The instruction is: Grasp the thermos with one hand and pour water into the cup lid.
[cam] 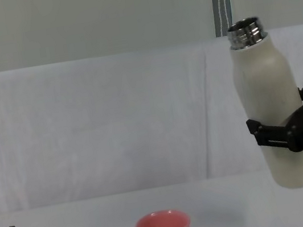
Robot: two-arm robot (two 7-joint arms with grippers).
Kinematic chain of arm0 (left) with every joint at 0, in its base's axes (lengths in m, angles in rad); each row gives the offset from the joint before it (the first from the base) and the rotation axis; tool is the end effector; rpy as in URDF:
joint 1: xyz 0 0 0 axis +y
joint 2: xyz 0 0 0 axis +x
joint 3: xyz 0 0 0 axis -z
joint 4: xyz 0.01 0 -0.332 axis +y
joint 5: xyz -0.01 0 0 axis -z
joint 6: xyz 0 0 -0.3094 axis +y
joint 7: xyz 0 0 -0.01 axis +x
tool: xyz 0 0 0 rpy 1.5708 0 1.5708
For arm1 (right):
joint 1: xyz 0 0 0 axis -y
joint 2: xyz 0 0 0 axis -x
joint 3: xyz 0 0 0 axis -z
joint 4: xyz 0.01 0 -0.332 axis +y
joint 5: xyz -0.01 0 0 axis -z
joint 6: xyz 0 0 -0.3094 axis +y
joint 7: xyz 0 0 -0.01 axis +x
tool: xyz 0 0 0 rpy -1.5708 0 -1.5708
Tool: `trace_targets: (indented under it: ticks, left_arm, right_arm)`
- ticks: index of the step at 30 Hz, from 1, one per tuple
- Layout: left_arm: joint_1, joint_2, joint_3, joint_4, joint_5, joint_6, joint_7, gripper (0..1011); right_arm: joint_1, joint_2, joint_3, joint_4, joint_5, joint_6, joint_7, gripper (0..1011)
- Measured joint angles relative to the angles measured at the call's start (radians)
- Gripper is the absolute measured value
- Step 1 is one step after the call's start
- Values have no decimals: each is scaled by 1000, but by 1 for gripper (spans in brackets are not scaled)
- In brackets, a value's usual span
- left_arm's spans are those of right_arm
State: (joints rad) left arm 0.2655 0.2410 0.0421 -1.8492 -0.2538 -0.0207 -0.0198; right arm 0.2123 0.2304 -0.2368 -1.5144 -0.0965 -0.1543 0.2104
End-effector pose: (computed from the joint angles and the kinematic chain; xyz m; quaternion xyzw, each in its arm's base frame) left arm 0.2428 0.0475 -0.3246 -0.0173 0.0064 0.6616 0.7496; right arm 0.3892 -0.0067 -0.2911 -0.0406 -0.2170 -0.5230 0.8232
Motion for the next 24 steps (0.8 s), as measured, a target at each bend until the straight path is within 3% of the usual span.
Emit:
trace_targets:
  ticks: [12, 24]
  left_arm:
    - [0, 0, 0, 0, 0, 0, 0, 1001]
    - [0, 0, 0, 0, 0, 0, 0, 1001]
  right_arm:
    - [-40, -26, 44, 11, 119, -4, 19, 955]
    - [-71, -49, 65, 28, 175, -1, 9, 955]
